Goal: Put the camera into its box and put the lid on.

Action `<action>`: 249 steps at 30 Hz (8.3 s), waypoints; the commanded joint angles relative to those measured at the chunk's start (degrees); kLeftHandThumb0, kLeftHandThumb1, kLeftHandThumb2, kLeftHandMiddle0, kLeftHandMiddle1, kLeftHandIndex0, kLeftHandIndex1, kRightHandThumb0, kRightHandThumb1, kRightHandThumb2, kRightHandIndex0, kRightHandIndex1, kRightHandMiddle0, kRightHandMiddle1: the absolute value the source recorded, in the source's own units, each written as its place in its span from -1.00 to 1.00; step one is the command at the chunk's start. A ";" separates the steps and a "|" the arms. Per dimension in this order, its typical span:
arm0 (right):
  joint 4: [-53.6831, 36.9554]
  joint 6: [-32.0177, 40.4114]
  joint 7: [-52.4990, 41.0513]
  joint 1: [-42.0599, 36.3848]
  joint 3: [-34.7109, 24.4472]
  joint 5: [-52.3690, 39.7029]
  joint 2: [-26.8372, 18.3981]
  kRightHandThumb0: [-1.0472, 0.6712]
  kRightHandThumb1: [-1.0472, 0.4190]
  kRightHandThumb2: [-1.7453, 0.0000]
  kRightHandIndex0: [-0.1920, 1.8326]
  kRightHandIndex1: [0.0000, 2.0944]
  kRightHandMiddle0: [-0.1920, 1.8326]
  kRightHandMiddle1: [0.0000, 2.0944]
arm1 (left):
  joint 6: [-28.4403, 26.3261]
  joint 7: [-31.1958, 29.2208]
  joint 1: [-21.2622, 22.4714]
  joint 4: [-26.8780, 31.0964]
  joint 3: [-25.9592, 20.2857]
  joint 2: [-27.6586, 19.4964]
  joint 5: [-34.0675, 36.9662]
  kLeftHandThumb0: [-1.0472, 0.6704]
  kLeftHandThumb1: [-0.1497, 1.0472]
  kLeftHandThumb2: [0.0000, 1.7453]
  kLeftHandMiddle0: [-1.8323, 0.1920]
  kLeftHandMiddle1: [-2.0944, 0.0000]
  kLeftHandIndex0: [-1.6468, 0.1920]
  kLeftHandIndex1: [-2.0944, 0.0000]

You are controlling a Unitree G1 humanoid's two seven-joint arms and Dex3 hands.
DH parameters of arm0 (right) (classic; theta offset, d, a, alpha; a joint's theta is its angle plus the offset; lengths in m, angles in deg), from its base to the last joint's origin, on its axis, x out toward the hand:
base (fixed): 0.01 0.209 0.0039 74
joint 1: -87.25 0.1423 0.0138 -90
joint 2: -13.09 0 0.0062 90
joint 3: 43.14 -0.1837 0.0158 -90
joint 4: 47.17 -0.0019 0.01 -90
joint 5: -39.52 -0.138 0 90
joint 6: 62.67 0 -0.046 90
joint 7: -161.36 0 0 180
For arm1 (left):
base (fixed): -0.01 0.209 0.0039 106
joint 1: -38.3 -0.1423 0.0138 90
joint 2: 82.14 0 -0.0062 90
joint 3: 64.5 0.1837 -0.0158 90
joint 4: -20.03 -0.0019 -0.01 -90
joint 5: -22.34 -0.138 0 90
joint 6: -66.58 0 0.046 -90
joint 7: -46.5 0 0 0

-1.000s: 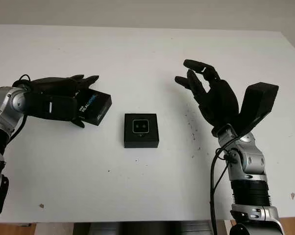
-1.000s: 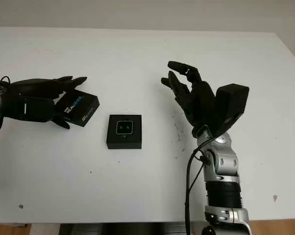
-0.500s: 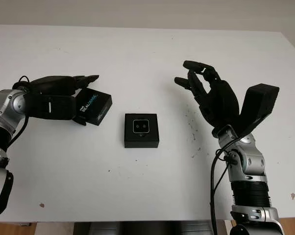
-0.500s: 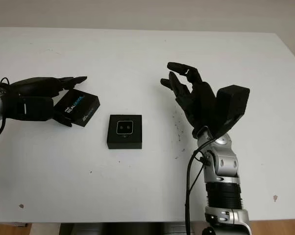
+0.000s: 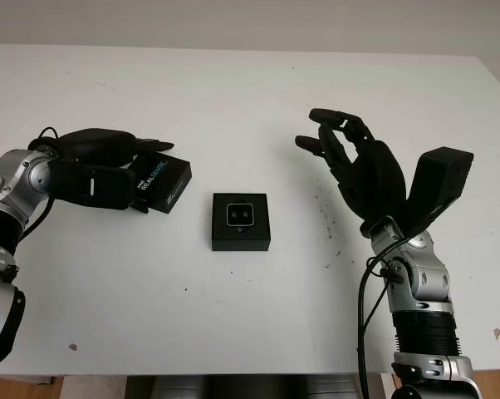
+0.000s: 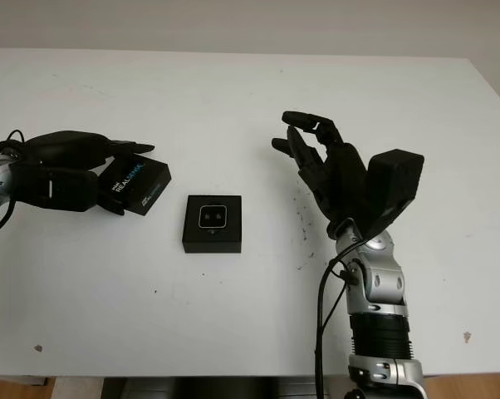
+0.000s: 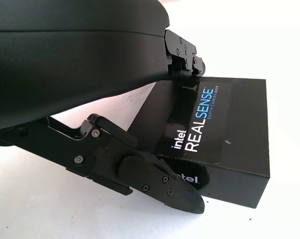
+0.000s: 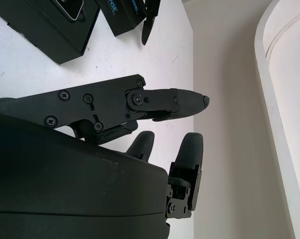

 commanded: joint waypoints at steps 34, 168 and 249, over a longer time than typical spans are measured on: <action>-3.39 2.17 0.36 -1.52 0.02 -1.63 0.32 -0.31 -1.00 0.59 -0.79 0.02 -0.93 0.27 | -3.53 -1.56 -12.44 16.66 -11.71 3.57 20.66 -0.29 1.00 -0.92 0.74 -0.69 0.79 -0.56; -1.48 -3.67 6.28 -3.42 3.81 0.43 8.59 -0.35 -1.00 0.66 -0.75 0.08 -0.86 0.32 | -100.11 -18.86 -12.82 78.60 4.34 4.00 38.11 -0.38 1.00 -0.44 0.98 0.61 1.00 0.75; 1.82 -4.24 6.77 -3.00 3.33 1.19 9.48 -0.25 -1.00 0.78 -0.73 0.10 -0.83 0.31 | -102.33 -22.61 -6.30 96.06 -8.02 -4.03 63.22 -0.38 1.00 -0.39 1.00 1.00 1.00 1.00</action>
